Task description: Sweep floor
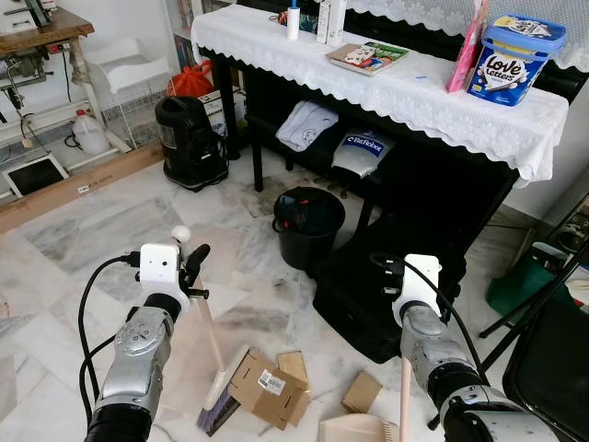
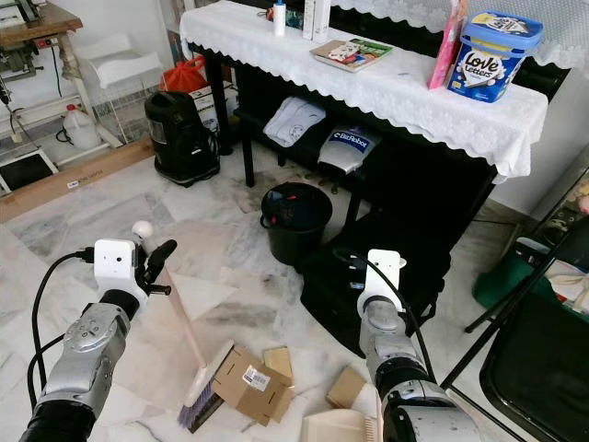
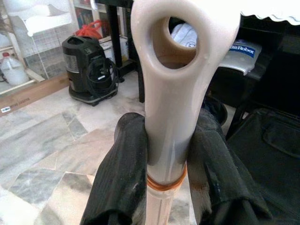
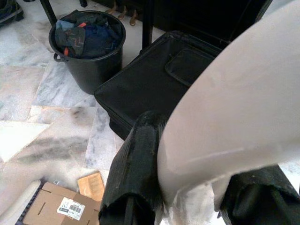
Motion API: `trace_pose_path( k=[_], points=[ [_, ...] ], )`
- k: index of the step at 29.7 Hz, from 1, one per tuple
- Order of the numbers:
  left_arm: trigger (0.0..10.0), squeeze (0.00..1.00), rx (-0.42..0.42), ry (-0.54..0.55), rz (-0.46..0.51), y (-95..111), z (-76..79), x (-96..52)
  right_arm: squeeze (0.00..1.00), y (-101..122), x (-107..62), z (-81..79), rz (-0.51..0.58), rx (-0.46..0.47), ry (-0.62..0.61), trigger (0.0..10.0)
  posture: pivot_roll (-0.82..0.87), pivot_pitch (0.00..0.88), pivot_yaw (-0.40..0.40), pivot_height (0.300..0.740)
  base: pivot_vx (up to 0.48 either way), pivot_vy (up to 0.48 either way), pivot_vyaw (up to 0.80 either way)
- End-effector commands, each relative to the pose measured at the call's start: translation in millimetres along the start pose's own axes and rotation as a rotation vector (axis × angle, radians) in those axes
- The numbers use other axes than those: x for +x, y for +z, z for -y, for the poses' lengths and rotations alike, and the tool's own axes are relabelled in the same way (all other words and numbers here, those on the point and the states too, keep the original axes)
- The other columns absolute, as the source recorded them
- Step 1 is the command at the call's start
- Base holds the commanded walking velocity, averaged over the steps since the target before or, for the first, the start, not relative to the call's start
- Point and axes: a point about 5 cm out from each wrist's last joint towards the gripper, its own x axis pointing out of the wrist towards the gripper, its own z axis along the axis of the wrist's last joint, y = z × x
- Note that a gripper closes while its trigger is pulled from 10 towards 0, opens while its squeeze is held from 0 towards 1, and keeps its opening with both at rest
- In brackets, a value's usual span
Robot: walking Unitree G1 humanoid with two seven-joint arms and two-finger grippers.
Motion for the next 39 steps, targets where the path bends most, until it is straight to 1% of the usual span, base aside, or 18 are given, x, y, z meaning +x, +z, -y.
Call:
trace_pose_path(
  k=[1,3,4,8,9,10,13,16,20,22,23,24,25,26,28,30,35,39],
  points=[
    [10.0,0.00,-0.008,-0.017,0.029,9,2.0,4.4,0.00,-25,-6.4,-19.7,-0.138,0.195,0.067,10.0,0.05,0.048,-0.007,0.740,0.000,0.000,0.00],
    [10.0,0.00,-0.008,-0.017,0.030,9,2.1,4.6,0.00,-20,-6.0,-20.7,-0.120,0.178,0.072,10.0,0.04,0.048,-0.007,0.740,0.000,0.000,0.00],
    [10.0,0.00,-0.010,-0.018,0.031,9,2.3,4.8,0.00,-15,-5.6,-21.4,-0.097,0.153,0.073,10.0,0.04,0.048,-0.007,0.740,0.000,0.000,0.00],
    [10.0,0.00,-0.014,-0.020,0.033,10,3.1,5.3,0.00,-2,-5.2,-22.5,-0.037,0.130,0.073,10.0,0.04,0.048,-0.008,0.740,0.000,0.000,0.00],
    [10.0,0.00,-0.015,-0.020,0.034,10,3.4,5.5,0.00,2,-5.3,-22.7,-0.011,0.122,0.074,10.0,0.04,0.048,-0.008,0.740,0.000,0.000,0.00],
    [10.0,0.00,-0.017,-0.021,0.036,10,3.9,5.7,0.00,12,-5.9,-24.2,0.046,0.121,0.082,10.0,0.04,0.048,-0.008,0.740,0.000,0.000,0.00],
    [10.0,0.00,-0.022,-0.023,0.040,11,4.8,6.1,0.00,23,-7.2,-25.8,0.108,0.117,0.092,10.0,0.04,0.048,-0.008,0.740,0.000,0.000,0.00],
    [10.0,0.00,-0.025,-0.023,0.040,10,5.6,6.3,0.00,23,-7.2,-25.3,0.107,0.106,0.092,10.0,0.04,0.048,-0.011,0.740,0.000,0.000,0.00],
    [10.0,0.00,-0.030,-0.023,0.038,9,7.0,5.4,0.00,23,-7.9,-24.3,0.108,0.042,0.080,10.0,0.04,0.049,-0.012,0.740,0.000,0.000,0.00],
    [10.0,0.00,-0.031,-0.022,0.037,9,7.0,5.3,0.00,23,-8.3,-23.6,0.115,0.025,0.074,10.0,0.04,0.049,-0.012,0.740,0.000,0.000,0.00],
    [10.0,0.00,-0.031,-0.022,0.036,9,6.9,5.2,0.00,23,-8.4,-22.9,0.120,0.002,0.066,10.0,0.04,0.049,-0.012,0.740,0.000,0.000,0.00],
    [10.0,0.00,-0.030,-0.022,0.035,8,6.4,4.9,0.00,25,-8.7,-20.5,0.145,-0.063,0.040,10.0,0.04,0.049,-0.012,0.740,0.000,0.000,0.00],
    [10.0,0.00,-0.030,-0.022,0.035,8,6.4,4.9,0.00,25,-8.7,-20.5,0.145,-0.063,0.040,10.0,0.04,0.049,-0.012,0.740,0.000,0.000,0.00],
    [10.0,0.00,-0.029,-0.021,0.035,8,5.9,4.8,0.00,26,-8.9,-19.0,0.162,-0.103,0.021,10.0,0.04,0.049,-0.012,0.740,0.000,0.000,0.00],
    [10.0,0.00,-0.027,-0.019,0.035,8,4.8,4.8,0.00,27,-9.4,-16.9,0.183,-0.144,-0.004,10.0,0.04,0.049,-0.012,0.740,0.000,0.000,0.00],
    [10.0,0.00,-0.026,-0.019,0.035,8,4.7,5.0,0.00,25,-9.2,-17.0,0.175,-0.148,-0.003,10.0,0.04,0.047,-0.013,0.740,0.000,0.000,0.00],
    [10.0,0.00,-0.026,-0.021,0.036,8,5.6,5.7,0.00,25,-9.8,-15.4,0.203,-0.210,-0.032,10.0,0.04,0.047,-0.013,0.740,0.000,0.000,0.00],
    [10.0,0.00,-0.028,-0.023,0.034,8,6.8,5.8,0.00,22,-10.5,-15.0,0.224,-0.201,-0.041,10.0,0.04,0.047,-0.013,0.740,0.000,0.000,0.00]
  ],
)
